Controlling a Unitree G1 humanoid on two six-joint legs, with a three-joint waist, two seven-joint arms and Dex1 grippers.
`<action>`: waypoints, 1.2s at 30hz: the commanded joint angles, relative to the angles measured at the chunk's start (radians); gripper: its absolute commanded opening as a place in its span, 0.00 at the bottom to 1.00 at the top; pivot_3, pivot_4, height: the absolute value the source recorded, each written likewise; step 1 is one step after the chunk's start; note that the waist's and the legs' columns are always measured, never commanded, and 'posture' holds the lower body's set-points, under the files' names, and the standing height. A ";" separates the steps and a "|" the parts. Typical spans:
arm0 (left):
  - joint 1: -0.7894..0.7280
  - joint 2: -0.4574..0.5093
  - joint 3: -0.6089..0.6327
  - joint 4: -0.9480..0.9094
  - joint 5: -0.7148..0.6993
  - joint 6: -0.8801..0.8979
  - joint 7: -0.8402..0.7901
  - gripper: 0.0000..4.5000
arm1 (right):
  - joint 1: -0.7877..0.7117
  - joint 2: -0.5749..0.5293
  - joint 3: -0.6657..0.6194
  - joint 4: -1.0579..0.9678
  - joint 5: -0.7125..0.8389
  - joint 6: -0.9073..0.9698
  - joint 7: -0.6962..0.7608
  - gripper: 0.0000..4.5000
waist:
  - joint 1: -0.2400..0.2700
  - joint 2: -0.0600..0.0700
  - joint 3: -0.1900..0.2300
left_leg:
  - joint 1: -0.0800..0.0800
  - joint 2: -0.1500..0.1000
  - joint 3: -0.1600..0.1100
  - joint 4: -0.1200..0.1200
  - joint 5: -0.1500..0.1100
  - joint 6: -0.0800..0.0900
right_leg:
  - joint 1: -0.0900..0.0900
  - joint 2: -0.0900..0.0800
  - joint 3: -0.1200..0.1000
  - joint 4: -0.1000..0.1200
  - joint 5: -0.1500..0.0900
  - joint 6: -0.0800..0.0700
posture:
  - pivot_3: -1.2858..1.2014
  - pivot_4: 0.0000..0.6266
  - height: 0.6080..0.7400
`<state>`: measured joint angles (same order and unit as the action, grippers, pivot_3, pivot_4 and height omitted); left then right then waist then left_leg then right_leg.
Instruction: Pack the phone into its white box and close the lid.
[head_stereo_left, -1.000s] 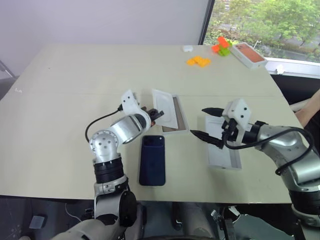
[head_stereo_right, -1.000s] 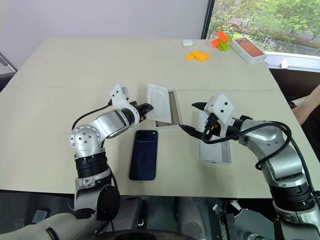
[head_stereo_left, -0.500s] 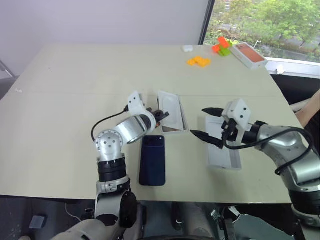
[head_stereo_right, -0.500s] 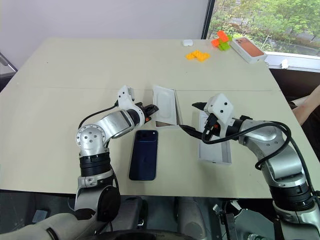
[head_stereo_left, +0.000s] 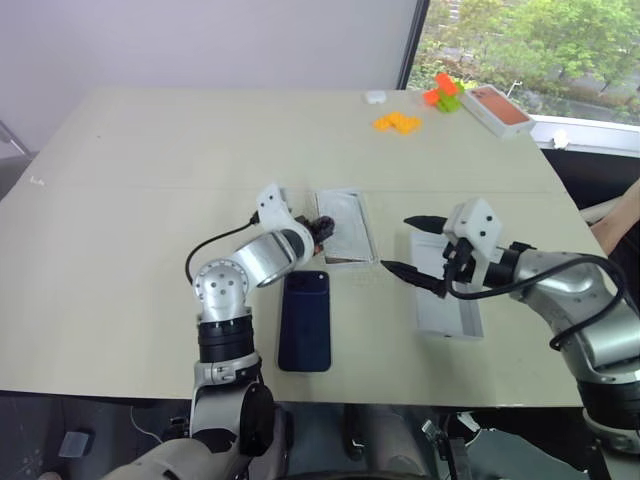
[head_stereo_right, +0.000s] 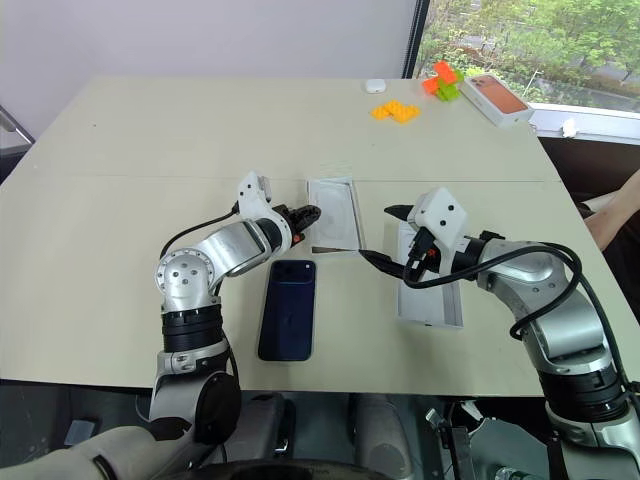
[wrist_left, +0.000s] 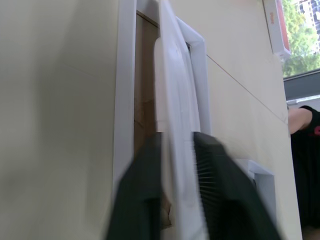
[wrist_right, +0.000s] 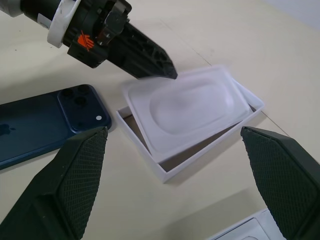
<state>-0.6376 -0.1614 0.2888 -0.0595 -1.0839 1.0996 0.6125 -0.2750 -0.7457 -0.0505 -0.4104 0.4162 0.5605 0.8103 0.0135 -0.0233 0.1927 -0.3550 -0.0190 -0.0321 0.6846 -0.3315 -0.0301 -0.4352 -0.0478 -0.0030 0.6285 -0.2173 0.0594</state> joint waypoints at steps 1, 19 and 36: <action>-0.006 -0.047 0.004 -0.046 -0.067 -0.001 0.008 0.64 | -0.003 0.004 -0.009 -0.029 0.009 -0.014 0.001 1.00 | 0.000 0.000 0.000 | 0.000 0.000 0.000 0.000 0.000 0.000 | 0.000 0.000 0.000 0.000 0.000 0.000 | 0.52 0.24 1.00; 0.056 0.483 -0.174 -0.247 0.027 0.014 -0.427 0.34 | -0.023 0.011 0.008 -0.003 -0.002 -0.025 0.004 1.00 | 0.002 0.000 0.000 | 0.000 0.000 -0.001 0.000 0.002 -0.004 | 0.000 0.000 0.000 0.001 0.000 0.000 | 0.52 0.24 1.00; 0.070 0.534 -0.328 -0.190 0.351 -0.140 -0.760 0.01 | -0.038 0.082 0.062 0.020 -0.075 -0.039 -0.080 1.00 | -0.004 0.000 0.000 | 0.000 0.001 0.000 -0.001 0.000 0.000 | -0.001 0.000 0.000 0.000 0.000 0.000 | 0.52 0.24 1.00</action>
<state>-0.5780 0.3651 -0.0632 -0.2349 -0.7499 0.9913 -0.1153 -0.2874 -0.6823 0.0064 -0.3826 0.3438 0.5351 0.7460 0.0098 -0.0229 0.1928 -0.3554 -0.0184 -0.0325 0.6836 -0.3312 -0.0303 -0.4360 -0.0482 -0.0027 0.6283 -0.2175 0.0593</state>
